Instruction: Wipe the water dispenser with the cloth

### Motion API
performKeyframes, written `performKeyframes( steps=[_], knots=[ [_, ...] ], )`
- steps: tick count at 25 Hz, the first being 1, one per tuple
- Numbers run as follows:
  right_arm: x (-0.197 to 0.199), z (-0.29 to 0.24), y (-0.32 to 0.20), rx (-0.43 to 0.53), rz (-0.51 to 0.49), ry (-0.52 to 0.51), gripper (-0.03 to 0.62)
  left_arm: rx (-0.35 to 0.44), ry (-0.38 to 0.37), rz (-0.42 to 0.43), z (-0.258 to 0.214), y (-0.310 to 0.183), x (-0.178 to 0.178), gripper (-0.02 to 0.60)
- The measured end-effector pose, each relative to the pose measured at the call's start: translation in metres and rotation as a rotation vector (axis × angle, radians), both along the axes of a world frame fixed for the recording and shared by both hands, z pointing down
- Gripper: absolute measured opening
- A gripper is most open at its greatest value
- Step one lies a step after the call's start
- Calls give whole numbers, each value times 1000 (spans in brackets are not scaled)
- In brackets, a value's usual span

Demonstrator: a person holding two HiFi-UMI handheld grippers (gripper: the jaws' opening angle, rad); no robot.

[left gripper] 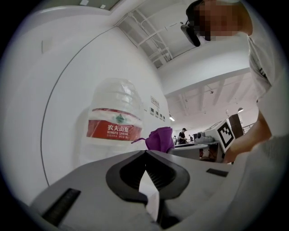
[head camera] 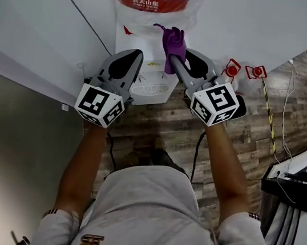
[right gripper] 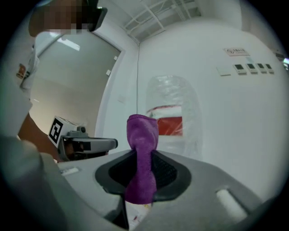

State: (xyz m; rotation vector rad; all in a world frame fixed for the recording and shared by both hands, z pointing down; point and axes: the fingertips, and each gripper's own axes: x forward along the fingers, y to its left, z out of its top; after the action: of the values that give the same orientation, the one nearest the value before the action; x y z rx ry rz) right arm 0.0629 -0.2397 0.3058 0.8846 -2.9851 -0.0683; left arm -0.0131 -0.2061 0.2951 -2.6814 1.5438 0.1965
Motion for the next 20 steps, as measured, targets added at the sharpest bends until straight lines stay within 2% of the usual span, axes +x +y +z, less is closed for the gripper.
performKeyframes(
  steps=[5, 11, 20],
  knots=[
    [-25, -27, 22, 46, -58, -111, 100, 15, -11, -25, -18, 14, -14, -2],
    [-40, -42, 43, 73, -119, -186, 98, 64, -20, -43, -37, 32, -20, -2],
    [-50, -48, 58, 94, -172, -209, 97, 74, -37, -56, -43, 41, -23, -2]
  ],
)
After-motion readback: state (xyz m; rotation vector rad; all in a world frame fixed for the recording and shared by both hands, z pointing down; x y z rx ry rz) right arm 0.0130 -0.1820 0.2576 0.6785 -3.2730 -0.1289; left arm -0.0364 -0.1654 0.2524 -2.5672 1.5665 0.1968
